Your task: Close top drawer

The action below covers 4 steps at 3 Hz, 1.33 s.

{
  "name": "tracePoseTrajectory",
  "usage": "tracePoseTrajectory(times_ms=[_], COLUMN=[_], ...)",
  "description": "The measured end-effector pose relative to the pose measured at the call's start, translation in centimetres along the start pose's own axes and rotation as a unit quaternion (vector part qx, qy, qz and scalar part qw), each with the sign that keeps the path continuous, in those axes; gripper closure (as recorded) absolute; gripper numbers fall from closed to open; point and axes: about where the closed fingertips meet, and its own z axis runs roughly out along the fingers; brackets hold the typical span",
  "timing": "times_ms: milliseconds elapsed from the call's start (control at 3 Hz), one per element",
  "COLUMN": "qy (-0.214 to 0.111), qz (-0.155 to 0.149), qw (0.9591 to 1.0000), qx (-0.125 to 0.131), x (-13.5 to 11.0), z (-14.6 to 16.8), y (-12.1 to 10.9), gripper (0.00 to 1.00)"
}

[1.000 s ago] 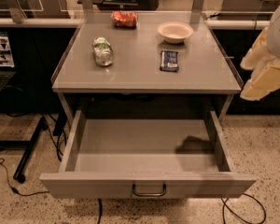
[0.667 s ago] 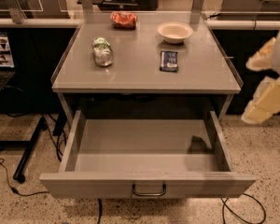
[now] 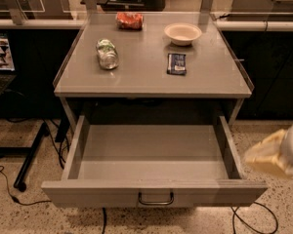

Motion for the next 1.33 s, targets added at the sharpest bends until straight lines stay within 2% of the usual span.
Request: tracePoseTrajectory(times_ms=[333,667,1000,1333], qy=[-0.049,-0.066,-0.066,-0.076], qz=[0.065,0.082,0.082,0.092], qw=[0.9941,0.9906,0.9906,0.9888], qx=[-0.072,-0.087,-0.087,-0.089], x=[3.0,2.7,2.7,3.7], z=[5.2,5.7,5.7,7.0], y=[4.2,5.1,5.1,6.0], gripper=[1.0,1.0,1.0,1.0])
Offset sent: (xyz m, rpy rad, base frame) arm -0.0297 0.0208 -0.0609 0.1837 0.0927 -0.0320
